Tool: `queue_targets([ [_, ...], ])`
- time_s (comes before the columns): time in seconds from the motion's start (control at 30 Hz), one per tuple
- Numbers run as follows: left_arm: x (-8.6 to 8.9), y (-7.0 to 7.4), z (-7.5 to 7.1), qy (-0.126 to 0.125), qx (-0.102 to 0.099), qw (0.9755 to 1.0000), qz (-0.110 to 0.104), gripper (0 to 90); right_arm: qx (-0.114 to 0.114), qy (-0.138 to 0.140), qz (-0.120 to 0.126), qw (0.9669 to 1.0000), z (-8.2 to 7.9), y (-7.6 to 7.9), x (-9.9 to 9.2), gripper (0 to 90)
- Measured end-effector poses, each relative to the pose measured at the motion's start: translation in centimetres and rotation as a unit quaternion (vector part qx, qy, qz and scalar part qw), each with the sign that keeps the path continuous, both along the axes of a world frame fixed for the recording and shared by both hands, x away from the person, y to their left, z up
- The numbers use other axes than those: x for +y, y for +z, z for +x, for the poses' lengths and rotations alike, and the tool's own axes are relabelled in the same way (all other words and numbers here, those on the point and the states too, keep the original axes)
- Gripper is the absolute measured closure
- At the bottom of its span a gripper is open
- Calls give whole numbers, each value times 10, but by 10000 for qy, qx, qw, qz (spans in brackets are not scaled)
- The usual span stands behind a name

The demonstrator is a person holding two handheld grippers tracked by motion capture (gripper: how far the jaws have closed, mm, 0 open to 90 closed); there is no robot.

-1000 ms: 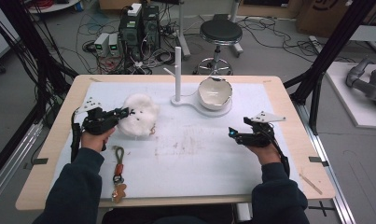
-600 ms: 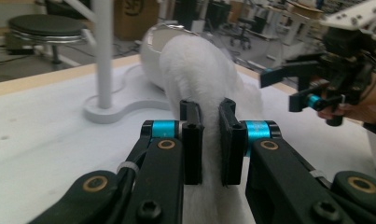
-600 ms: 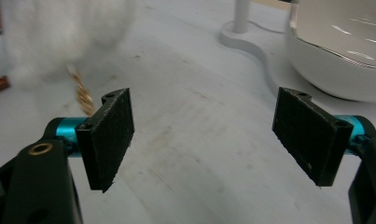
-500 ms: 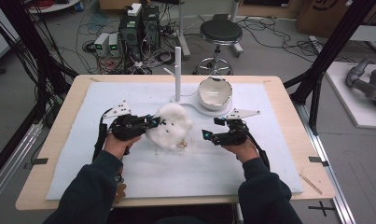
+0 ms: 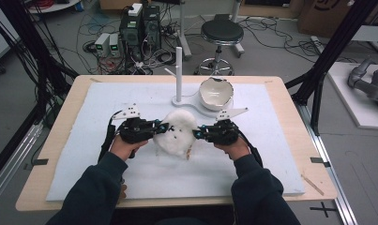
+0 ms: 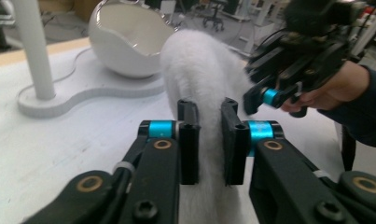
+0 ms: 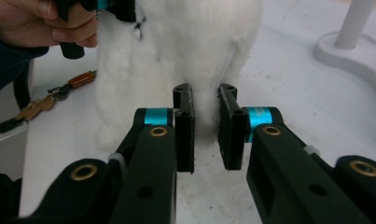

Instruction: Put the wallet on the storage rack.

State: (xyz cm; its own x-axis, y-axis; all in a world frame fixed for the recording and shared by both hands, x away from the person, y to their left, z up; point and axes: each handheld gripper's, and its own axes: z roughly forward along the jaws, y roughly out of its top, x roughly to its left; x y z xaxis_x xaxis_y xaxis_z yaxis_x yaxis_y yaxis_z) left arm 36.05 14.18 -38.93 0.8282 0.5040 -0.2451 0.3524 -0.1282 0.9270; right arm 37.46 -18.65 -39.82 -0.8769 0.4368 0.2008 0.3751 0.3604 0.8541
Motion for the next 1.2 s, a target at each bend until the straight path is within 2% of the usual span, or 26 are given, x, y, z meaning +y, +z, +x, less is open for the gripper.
queue_targets([
  [0.03,0,-1,1,104,70,9999,85,729,-109,-9,-24,9999,-1,2,-1,808],
  [0.13,2,-7,7,238,530,9980,248,501,-376,-58,-10,9993,-4,7,-5,820],
  [0.17,2,-7,7,238,530,9980,248,461,-376,-58,-10,9993,-4,7,-5,820],
  [0.2,1,-11,9,261,633,9969,385,460,-450,-94,66,9989,-5,9,-9,821],
  [0.27,1,-12,10,255,623,9967,464,473,-443,-104,108,9989,-5,10,-10,821],
  [0.3,-1,-12,9,339,461,9960,687,629,-457,-132,194,9987,-5,12,-13,821],
  [0.33,-1,-12,9,363,325,9958,781,759,-459,-126,214,9986,-5,12,-14,821],
  [0.37,-1,-12,9,363,325,9958,781,806,-459,-126,214,9986,-5,12,-14,821],
  [0.4,0,-11,8,346,150,9965,741,894,-443,-127,234,9987,-4,12,-16,820],
  [0.47,1,-8,7,311,38,9975,635,896,-431,-81,257,9987,-5,12,-17,819],
  [0.53,2,-7,6,302,27,9977,604,896,-451,-43,292,9985,-5,13,-17,819],
  [0.63,3,-7,6,438,56,9974,568,891,-556,-48,249,9981,-6,13,-16,822],
  [0.73,7,-6,7,523,103,9973,508,749,-683,-147,105,9975,-7,16,-17,826],
  [0.77,12,-4,8,642,113,9969,449,713,-776,-202,47,9968,-7,18,-18,827],
  [0.8,12,-4,8,642,113,9969,449,708,-892,-269,3,9956,-8,20,-19,827],
  [0.83,19,-4,7,791,89,9958,444,665,-1016,-320,-52,9943,-8,24,-20,827],
  [0.87,19,-4,7,791,89,9958,444,614,-1016,-320,-52,9943,-8,24,-20,827],
  [0.9,26,-4,6,951,126,9943,475,557,-1321,-390,-166,9903,-8,30,-24,827],
  [0.93,30,-4,5,1032,162,9935,448,508,-1472,-444,-215,9879,-6,34,-26,827],
  [1.07,49,-5,1,1357,17,9894,513,355,-1773,-520,-411,9819,3,47,-35,826],
  [1.13,59,-5,0,1596,74,9850,647,269,-1966,-496,-569,9776,10,57,-38,826],
  [1.17,64,-5,-1,1645,76,9845,596,216,-2101,-472,-657,9743,14,61,-39,826],
  [1.2,71,-5,-3,1735,50,9836,493,209,-2152,-465,-694,9730,17,65,-40,825],
])
